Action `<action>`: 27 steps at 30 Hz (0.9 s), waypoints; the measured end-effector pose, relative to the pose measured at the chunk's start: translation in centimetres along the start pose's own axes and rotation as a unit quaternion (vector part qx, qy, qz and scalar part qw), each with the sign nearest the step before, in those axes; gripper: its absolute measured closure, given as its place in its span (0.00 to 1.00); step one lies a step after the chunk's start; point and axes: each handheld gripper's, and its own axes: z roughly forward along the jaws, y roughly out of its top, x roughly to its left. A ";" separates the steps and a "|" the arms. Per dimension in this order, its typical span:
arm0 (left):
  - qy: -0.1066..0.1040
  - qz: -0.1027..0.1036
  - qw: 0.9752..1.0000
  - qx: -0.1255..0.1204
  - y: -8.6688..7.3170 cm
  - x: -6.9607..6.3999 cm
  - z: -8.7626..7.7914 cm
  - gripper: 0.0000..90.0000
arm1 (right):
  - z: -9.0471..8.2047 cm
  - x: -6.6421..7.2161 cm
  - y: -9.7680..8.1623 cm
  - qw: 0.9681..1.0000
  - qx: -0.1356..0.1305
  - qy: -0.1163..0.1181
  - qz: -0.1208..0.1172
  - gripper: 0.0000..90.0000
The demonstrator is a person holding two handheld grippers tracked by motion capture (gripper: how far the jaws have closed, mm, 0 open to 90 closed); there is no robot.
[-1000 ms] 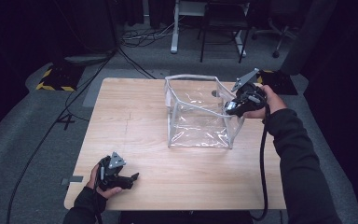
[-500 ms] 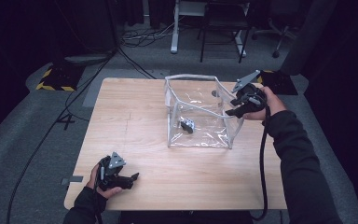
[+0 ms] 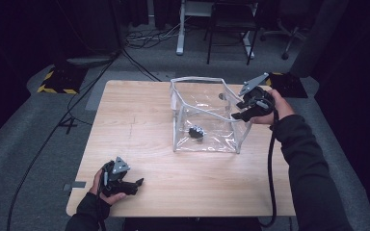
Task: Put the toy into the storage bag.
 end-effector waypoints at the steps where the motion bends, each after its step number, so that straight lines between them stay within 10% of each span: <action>1: 0.000 0.000 1.000 0.000 0.0 0.0 0.0 0.13 | 0.0 0.0 0.0 1.000 0.000 -0.001 -0.001 0.55; 27: 0.000 0.000 1.000 0.000 0.0 0.0 0.0 0.13 | 0.3 0.7 -0.1 0.995 -0.081 -0.043 0.044 0.49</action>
